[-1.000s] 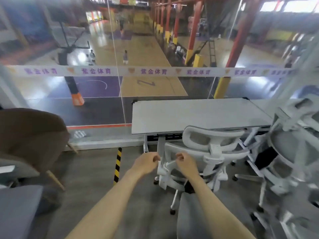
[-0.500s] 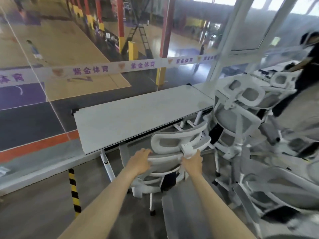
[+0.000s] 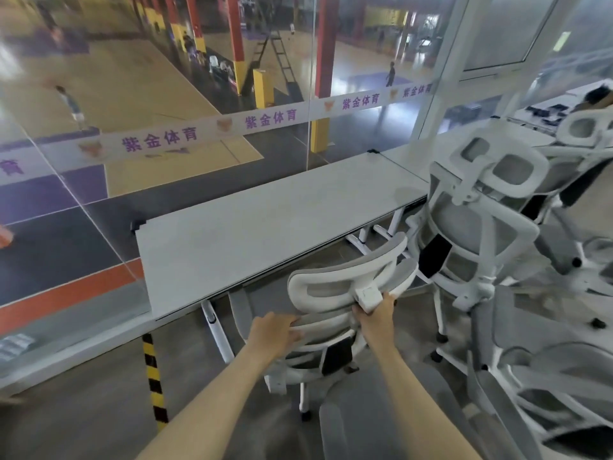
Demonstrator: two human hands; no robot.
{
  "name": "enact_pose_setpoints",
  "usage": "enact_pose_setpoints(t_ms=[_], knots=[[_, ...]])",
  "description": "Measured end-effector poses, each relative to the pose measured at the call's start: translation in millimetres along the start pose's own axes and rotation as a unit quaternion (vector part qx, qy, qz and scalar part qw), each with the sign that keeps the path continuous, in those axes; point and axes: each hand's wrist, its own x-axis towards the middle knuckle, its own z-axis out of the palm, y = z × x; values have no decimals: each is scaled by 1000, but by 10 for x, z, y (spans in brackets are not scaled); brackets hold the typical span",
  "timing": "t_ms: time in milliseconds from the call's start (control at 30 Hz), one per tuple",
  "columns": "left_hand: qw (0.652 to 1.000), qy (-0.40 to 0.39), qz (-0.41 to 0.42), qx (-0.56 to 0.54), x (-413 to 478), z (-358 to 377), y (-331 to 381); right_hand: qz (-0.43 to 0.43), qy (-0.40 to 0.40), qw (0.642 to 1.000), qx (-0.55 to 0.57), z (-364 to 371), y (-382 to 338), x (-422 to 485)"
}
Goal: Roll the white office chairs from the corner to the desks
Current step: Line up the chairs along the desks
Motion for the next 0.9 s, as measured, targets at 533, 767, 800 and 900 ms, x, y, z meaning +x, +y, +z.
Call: enact_pose_setpoints(t_ms=[533,767,800,900], knots=[[999,3,-29,-45,807,-256,-51,0,-30,999,-18,299,-97,1041],[997,15,-30,-74,984,-340,-71,4,-54,998,-40,375,-128,1338],[997,16,-28,-77,994,-349,-86,5,-51,998,-40,384,-130,1350],[997,25,-17,-75,993,-347,-126,-2,-44,998,-35,397,-116,1348]])
